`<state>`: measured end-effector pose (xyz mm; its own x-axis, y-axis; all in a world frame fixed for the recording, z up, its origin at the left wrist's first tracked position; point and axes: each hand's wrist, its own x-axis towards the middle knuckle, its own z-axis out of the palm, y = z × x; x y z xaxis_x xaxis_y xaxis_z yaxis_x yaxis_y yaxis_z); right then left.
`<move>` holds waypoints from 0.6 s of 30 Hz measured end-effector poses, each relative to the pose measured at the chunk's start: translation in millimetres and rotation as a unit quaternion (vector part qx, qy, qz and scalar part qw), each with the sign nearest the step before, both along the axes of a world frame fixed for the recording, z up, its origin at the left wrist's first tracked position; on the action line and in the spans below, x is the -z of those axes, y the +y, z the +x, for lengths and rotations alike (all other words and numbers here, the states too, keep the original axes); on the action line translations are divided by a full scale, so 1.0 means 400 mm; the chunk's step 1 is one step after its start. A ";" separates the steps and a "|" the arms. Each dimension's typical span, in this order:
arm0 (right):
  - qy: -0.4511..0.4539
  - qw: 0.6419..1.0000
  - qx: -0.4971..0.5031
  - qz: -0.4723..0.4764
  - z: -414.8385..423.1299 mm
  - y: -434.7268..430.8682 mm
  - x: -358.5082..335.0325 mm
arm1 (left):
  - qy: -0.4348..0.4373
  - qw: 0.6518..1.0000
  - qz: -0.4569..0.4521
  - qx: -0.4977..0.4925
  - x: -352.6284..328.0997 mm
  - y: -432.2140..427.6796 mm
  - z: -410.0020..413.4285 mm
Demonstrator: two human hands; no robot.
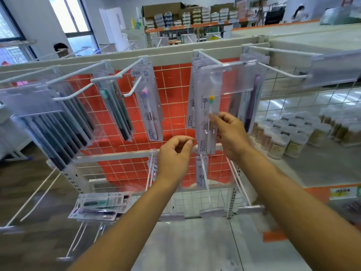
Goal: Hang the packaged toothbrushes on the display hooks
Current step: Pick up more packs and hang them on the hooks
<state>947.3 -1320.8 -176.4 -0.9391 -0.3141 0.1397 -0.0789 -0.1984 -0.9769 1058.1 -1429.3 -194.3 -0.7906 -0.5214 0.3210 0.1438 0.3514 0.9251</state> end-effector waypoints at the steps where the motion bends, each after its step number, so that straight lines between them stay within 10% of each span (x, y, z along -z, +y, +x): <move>1: -0.007 1.000 -0.002 -0.001 -0.011 -0.005 0.000 | -0.004 1.000 0.002 -0.002 0.002 -0.003 0.001; 18: -0.078 0.994 -0.015 0.081 -0.027 -0.031 0.102 | -0.054 0.997 0.024 -0.059 0.057 -0.068 0.061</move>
